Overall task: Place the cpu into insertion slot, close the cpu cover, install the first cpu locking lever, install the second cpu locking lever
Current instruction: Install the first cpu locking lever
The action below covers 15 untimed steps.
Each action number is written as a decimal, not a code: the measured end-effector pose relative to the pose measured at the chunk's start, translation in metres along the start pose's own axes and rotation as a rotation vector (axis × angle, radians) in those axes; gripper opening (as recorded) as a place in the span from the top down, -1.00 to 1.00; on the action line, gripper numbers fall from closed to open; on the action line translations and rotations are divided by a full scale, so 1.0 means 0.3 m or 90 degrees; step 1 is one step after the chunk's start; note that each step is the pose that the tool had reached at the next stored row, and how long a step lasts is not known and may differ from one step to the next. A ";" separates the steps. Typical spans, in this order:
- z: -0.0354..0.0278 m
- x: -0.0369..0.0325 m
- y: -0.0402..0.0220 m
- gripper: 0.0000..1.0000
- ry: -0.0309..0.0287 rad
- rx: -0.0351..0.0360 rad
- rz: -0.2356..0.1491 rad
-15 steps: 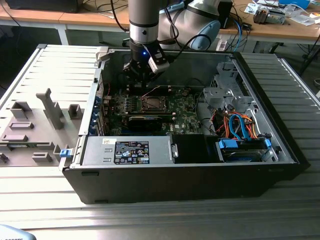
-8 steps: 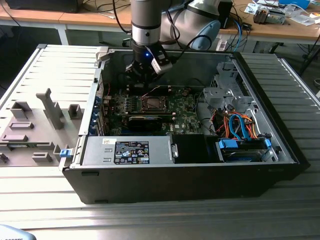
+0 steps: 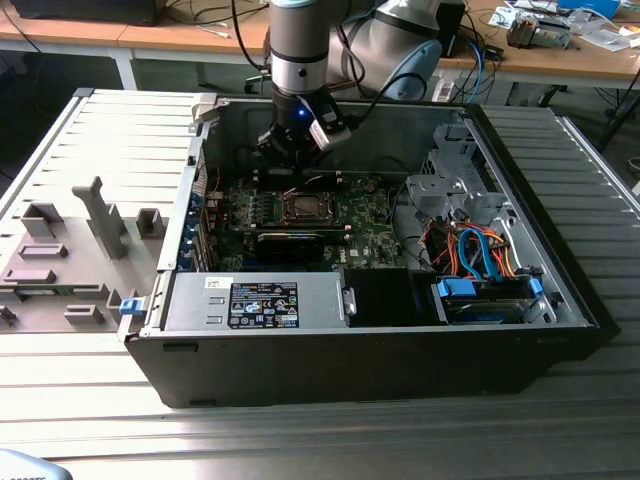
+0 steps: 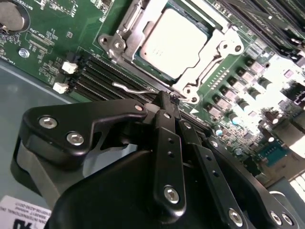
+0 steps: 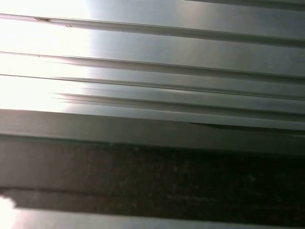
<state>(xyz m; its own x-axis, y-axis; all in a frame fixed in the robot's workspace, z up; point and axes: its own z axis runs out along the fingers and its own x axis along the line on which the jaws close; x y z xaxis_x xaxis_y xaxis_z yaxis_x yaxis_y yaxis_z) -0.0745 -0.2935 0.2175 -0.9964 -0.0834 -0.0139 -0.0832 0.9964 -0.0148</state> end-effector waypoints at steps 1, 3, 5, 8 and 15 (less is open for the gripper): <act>0.002 -0.003 0.000 0.79 0.0000 0.0000 -0.001; 0.009 -0.011 0.000 0.79 -0.0001 0.0000 -0.002; 0.018 -0.022 -0.001 0.79 -0.0001 -0.0001 -0.003; 0.027 -0.032 -0.001 0.79 -0.0001 -0.0001 -0.004; 0.046 -0.053 -0.003 0.79 -0.0001 0.0000 -0.006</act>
<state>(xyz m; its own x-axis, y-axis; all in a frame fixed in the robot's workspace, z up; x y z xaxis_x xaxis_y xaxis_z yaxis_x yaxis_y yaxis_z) -0.0583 -0.2933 0.2040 -0.9957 -0.0921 -0.0139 -0.0919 0.9957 -0.0149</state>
